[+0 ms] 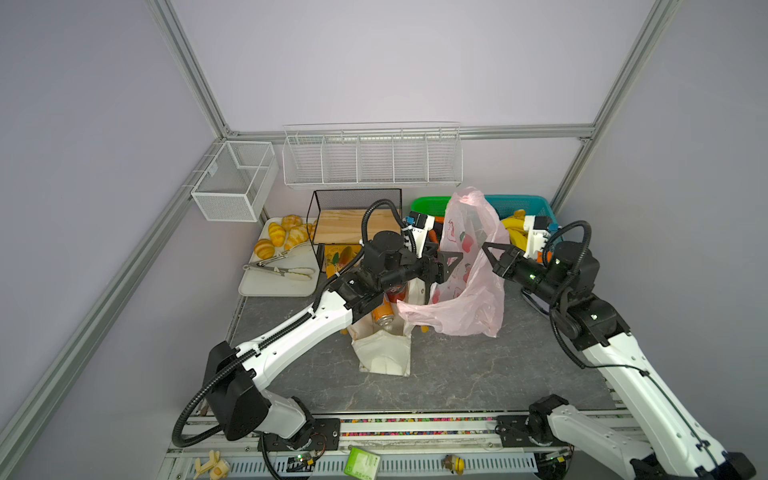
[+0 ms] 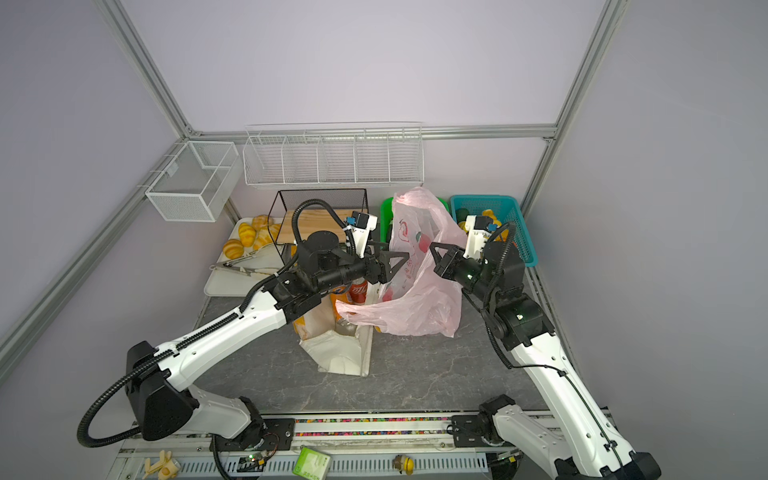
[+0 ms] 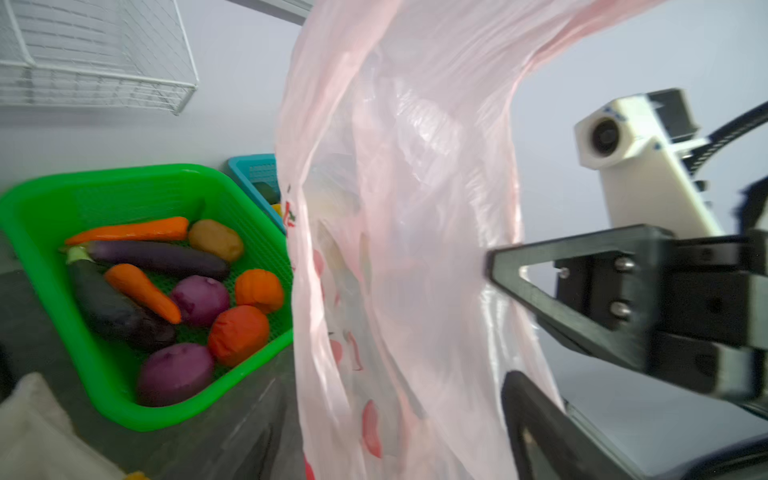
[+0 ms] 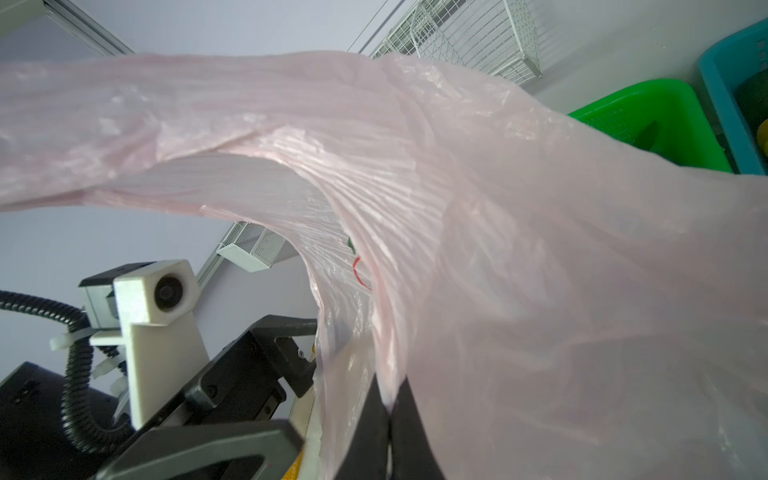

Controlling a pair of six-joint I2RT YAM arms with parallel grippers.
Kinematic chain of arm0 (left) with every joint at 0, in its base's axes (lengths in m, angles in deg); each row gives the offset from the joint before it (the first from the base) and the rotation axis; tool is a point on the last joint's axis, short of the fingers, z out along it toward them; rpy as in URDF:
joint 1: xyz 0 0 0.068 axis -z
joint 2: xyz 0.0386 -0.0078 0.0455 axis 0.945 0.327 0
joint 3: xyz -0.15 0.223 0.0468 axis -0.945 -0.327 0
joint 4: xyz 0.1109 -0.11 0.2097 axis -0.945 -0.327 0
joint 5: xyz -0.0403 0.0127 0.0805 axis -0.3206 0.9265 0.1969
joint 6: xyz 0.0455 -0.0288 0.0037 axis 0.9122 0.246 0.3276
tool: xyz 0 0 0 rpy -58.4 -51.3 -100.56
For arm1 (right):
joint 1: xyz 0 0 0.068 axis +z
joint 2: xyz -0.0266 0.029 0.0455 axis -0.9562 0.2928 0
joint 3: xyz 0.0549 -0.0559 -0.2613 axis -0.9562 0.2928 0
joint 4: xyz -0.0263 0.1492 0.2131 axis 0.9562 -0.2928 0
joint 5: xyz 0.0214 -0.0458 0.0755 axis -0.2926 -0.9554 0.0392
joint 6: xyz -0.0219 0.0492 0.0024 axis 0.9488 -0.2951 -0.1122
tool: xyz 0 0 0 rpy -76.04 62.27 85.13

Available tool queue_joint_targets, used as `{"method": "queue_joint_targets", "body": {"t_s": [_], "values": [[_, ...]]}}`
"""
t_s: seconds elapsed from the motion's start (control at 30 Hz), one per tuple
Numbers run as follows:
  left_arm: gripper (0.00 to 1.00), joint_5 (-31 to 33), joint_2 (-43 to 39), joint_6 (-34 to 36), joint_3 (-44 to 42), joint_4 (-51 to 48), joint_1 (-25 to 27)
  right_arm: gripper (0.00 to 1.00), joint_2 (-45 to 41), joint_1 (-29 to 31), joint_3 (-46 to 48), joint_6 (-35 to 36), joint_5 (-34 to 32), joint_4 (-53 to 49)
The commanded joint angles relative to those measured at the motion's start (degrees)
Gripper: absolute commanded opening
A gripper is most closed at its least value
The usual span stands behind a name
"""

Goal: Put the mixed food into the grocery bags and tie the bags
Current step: 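Lift the pink plastic bag upright with the right gripper, then grasp the pink bag's other rim with the left gripper and hold it open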

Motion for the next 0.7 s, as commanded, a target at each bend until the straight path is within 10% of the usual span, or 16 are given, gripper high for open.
{"method": "queue_joint_targets", "body": {"t_s": [0.0,0.4,0.67], "values": [[0.73,7.0,2.8,4.1,3.7,-5.0,0.1,0.06,-0.2,0.6,0.6,-0.5,0.2,2.1],[0.11,2.7,3.5,3.3,1.3,-0.3,0.1,0.06,-1.7,0.3,0.1,3.7,-3.0,-1.7],[0.0,-10.1,-0.2,-6.1,1.5,-4.1,-3.4,0.06,-0.4,-1.4,-9.6,20.2,-12.2,-24.1]]}}
